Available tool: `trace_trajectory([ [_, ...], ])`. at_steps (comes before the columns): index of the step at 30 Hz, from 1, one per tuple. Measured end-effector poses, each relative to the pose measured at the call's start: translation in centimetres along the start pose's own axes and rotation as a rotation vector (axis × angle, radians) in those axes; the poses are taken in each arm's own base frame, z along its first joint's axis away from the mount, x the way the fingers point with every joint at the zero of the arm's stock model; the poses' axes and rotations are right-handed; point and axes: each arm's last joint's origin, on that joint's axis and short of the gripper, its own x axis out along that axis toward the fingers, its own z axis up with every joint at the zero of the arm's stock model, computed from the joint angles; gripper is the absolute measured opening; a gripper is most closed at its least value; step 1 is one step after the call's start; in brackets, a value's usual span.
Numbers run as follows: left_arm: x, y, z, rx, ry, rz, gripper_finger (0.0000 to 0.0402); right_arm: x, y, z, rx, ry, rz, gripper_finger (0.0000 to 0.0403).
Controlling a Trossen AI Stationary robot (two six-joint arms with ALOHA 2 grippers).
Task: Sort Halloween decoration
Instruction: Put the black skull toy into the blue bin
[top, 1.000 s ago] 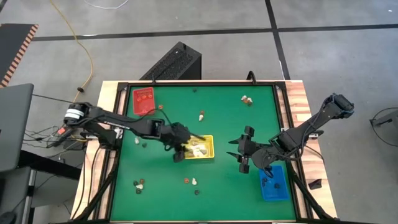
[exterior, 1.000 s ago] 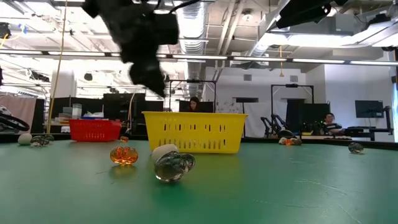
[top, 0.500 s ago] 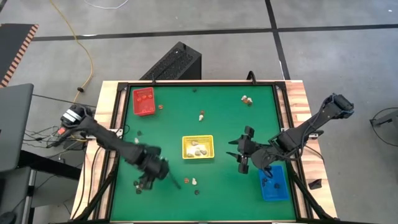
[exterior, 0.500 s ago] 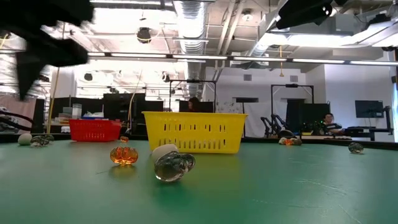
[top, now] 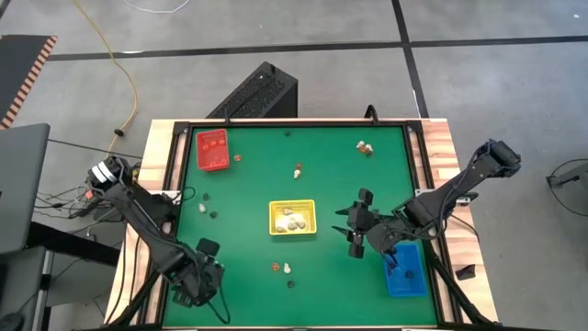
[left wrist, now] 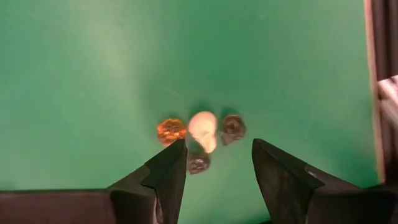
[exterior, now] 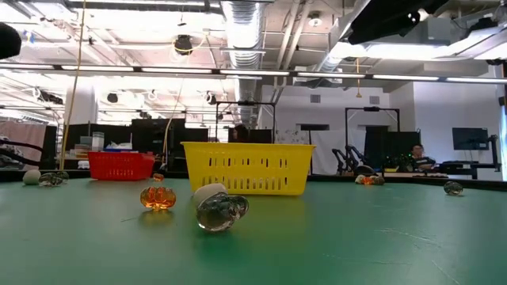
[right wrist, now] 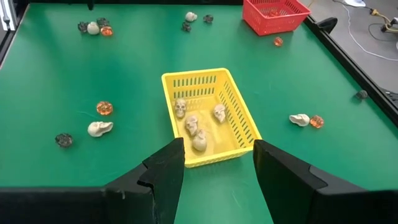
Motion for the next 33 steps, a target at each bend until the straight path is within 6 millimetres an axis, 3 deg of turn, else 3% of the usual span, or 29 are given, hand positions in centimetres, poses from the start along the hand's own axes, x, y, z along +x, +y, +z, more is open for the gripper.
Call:
trace_trajectory([
  [7, 2.4, 1.0, -2.0, -0.049, 0.105, 0.008, 0.0172, 0.0, 0.0, -0.1, -0.009, 0.006, -0.002, 0.0221],
  [16, 4.5, 1.7, -3.2, -0.058, 0.104, -0.011, 0.0172, 0.0, 0.0, -0.1, -0.024, 0.006, -0.002, 0.0221],
  [26, 5.5, 2.0, -3.5, -0.07, 0.071, -0.032, 0.017, 0.0, 0.0, -0.1, -0.024, 0.006, -0.002, 0.0221],
  [33, 5.8, 2.2, -3.8, -0.071, 0.077, -0.041, 0.0141, 0.0, 0.0, -0.1, -0.024, 0.006, -0.003, 0.0221],
])
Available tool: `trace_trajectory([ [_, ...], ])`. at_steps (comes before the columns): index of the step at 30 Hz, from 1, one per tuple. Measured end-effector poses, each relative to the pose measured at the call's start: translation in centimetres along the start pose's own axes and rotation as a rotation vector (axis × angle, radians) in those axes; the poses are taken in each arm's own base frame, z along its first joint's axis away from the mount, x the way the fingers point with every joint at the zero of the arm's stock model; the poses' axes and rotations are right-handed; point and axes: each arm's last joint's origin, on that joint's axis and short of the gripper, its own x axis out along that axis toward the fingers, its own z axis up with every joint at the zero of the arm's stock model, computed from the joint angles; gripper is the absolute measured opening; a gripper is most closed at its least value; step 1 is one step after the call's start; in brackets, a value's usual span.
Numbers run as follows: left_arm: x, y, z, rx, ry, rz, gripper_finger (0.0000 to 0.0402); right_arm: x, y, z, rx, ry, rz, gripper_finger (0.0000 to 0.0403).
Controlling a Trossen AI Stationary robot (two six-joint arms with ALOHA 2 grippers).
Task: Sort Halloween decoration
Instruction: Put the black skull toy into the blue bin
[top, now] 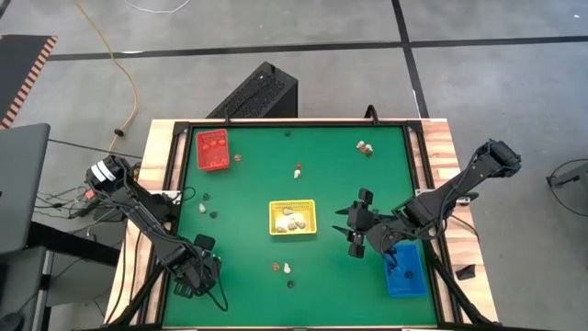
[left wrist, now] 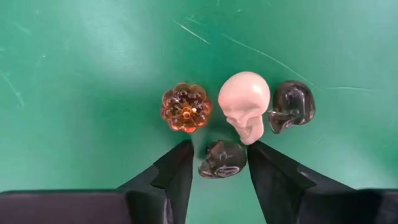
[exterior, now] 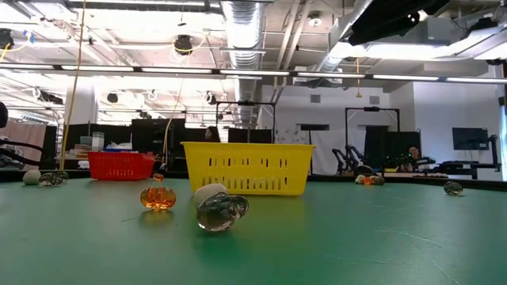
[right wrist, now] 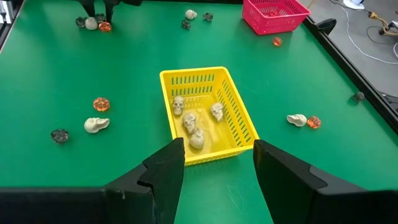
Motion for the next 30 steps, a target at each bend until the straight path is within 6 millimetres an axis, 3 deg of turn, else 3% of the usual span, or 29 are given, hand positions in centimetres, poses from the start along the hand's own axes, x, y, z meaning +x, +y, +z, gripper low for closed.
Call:
trace_trajectory([
  [9, 0.1, 0.0, -0.1, 0.022, 0.013, -0.005, 0.0079, 0.0, 0.0, 0.0, 0.0, 0.0, 0.0, 0.0221],
  [13, -0.2, -0.1, 0.0, 0.012, 0.029, 0.003, 0.007, -0.1, 0.0, -0.2, -0.013, 0.012, -0.001, 0.0221],
  [20, -3.6, -0.4, 0.6, 0.014, 0.021, 0.023, 0.0078, -1.0, 0.2, -0.7, -0.045, 0.079, 0.061, 0.0221],
  [22, -4.8, -0.3, 0.9, 0.031, -0.049, 0.063, 0.0076, -1.7, 0.2, -0.2, -0.014, 0.079, 0.078, 0.0221],
  [25, -6.3, -0.1, 2.5, 0.098, -0.295, 0.16, 0.0073, -2.7, 0.2, 0.5, 0.028, 0.068, 0.101, 0.0221],
  [30, -6.5, 0.6, 7.7, 0.29, -0.683, 0.238, 0.0074, -3.5, 0.5, 1.2, 0.047, 0.034, 0.137, 0.0221],
])
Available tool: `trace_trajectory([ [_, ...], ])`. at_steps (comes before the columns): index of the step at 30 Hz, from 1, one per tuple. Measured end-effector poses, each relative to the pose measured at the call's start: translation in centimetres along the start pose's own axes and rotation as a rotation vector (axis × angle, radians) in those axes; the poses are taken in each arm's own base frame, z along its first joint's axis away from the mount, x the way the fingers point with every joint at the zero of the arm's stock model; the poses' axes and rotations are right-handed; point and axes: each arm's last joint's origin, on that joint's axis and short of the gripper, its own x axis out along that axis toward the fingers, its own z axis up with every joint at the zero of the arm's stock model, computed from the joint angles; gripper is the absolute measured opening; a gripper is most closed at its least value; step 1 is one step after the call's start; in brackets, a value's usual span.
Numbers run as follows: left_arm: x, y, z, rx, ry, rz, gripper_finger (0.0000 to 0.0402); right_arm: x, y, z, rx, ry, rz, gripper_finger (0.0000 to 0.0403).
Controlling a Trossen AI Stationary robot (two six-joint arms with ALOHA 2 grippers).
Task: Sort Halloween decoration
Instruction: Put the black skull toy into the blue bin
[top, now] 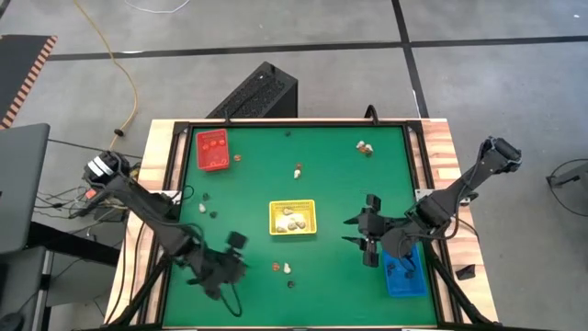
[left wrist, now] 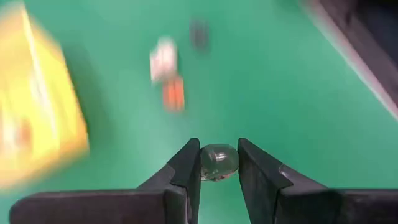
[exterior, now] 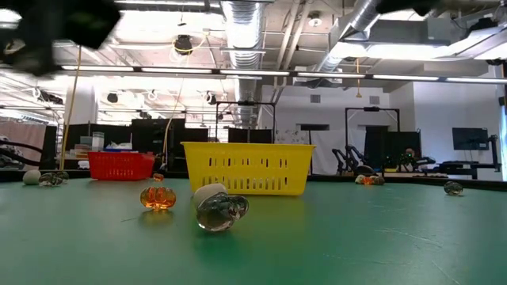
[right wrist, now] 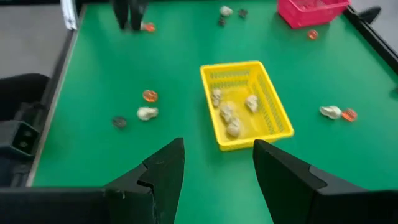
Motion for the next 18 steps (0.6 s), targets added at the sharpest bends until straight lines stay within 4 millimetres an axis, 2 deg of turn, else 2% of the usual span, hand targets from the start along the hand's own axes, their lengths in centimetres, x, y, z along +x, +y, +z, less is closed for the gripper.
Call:
trace_trajectory([
  [5, 4.7, 3.3, 3.9, 0.149, -0.406, 0.064, 0.0074, -0.3, -0.1, 0.8, -0.003, -0.036, -0.03, 0.0221],
  [8, 7.9, 5.5, 5.4, 0.2, -0.57, 0.068, 0.0075, -0.8, -0.3, 1.7, 0.008, -0.079, -0.071, 0.0221],
  [13, 13.6, 8.4, 7.0, 0.228, -0.648, 0.105, 0.0075, -2.4, -0.3, 3.0, 0.029, -0.211, -0.207, 0.0221],
  [18, 18.7, 10.7, 9.8, 0.249, -0.705, 0.157, 0.0075, -3.8, 0.2, 2.7, -0.001, -0.357, -0.445, 0.0221],
])
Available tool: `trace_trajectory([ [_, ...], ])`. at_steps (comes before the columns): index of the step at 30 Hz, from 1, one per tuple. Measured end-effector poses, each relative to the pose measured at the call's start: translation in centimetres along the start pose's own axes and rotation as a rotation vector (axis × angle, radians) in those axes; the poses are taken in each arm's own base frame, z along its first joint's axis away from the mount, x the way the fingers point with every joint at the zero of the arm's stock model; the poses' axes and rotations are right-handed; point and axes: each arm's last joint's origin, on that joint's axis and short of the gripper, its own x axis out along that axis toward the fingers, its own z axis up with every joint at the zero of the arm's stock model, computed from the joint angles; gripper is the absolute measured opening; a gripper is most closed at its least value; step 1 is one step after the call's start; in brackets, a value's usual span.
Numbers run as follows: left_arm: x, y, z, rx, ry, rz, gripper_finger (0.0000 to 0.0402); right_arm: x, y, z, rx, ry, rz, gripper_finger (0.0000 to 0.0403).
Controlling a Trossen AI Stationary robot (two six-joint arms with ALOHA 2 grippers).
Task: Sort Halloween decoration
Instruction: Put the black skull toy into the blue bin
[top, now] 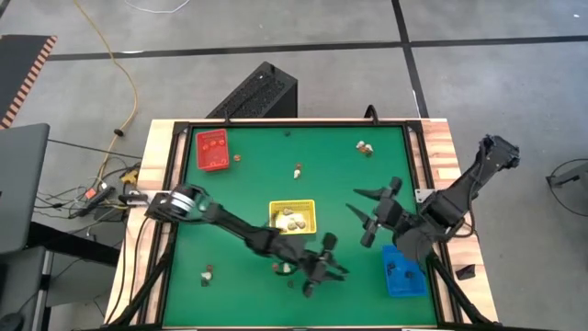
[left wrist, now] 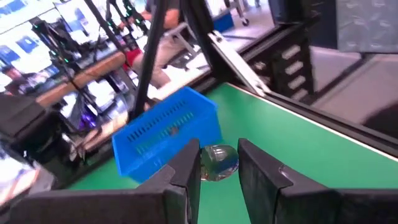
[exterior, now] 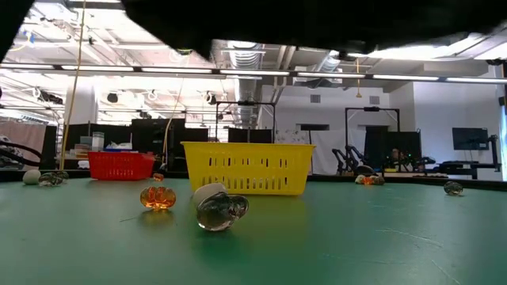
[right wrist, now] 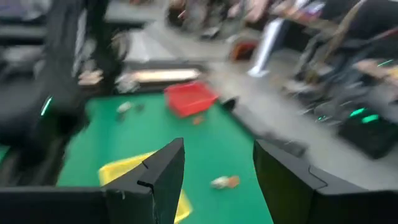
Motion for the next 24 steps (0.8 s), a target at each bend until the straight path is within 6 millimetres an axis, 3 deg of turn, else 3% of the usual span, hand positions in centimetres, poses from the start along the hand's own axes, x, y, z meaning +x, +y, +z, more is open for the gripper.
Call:
trace_trajectory([
  [4, 3.8, 1.3, -1.1, -0.005, -0.017, 0.039, 0.0075, -1.9, 0.3, 0.0, -0.008, -0.071, -0.031, 0.0221],
  [10, 7.7, 3.8, -1.6, -0.028, -0.045, 0.071, 0.0075, -4.4, 0.3, 0.0, 0.005, -0.142, -0.031, 0.0221],
  [21, 11.1, 6.4, -4.4, -0.15, -0.05, 0.089, 0.0075, -5.0, 0.3, 0.0, -0.001, -0.162, -0.041, 0.0221],
  [24, 11.4, 6.7, -4.2, -0.162, -0.054, 0.092, 0.0075, -4.7, 0.2, 0.0, 0.0, -0.161, -0.052, 0.0221],
])
